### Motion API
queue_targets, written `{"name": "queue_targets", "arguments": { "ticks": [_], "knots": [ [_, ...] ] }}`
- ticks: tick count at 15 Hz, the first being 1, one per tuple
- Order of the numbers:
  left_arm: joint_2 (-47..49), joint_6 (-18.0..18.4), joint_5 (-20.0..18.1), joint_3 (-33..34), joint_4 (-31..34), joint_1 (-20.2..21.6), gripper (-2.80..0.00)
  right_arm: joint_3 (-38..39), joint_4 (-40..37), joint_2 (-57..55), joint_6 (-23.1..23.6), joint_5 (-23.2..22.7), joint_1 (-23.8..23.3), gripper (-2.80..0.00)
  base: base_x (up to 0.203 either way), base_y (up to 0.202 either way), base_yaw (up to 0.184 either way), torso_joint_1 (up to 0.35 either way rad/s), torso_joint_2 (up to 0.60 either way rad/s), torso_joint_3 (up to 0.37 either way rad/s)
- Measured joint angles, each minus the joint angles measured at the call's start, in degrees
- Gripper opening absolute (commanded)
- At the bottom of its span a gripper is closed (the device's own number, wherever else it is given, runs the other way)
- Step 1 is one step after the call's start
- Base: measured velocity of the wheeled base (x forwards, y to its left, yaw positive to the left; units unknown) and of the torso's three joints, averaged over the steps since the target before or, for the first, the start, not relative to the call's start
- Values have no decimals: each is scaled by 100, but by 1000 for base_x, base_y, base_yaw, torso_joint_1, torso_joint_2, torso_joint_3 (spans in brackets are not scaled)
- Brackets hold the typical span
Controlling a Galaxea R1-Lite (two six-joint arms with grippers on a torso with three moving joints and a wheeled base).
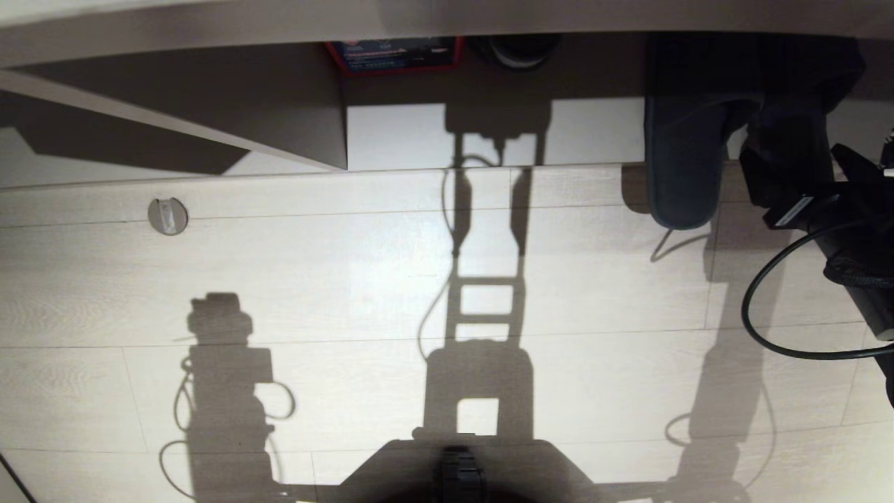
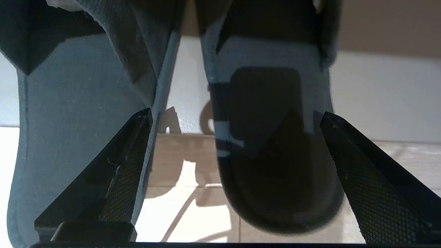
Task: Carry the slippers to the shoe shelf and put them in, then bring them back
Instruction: Pick up the slippers in the shoe cabinet
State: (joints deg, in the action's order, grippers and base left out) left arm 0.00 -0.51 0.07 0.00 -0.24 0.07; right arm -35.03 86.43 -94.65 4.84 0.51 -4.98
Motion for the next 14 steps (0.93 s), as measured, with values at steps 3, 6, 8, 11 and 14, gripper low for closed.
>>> {"name": "queue_targets", "arguments": {
  "ticks": [3,6,8,11,14],
  "knots": [
    [0,2,0,0,0,0,-280,-329,23,-157,-22,-7,30,0,0,0,0,0,0,0],
    [0,0,0,0,2,0,-280,-539,26,-300,-67,-7,117,0,0,0,0,0,0,0],
    [0,0,-2,0,-2,0,-280,-730,33,-431,-141,-7,231,0,0,0,0,0,0,0],
    [0,0,0,0,-2,0,-280,-967,34,-584,-158,-9,298,0,0,0,0,0,0,0],
    [0,2,2,0,0,0,-280,-1150,38,-698,-153,-16,336,0,0,0,0,0,0,0]
  ]
}}
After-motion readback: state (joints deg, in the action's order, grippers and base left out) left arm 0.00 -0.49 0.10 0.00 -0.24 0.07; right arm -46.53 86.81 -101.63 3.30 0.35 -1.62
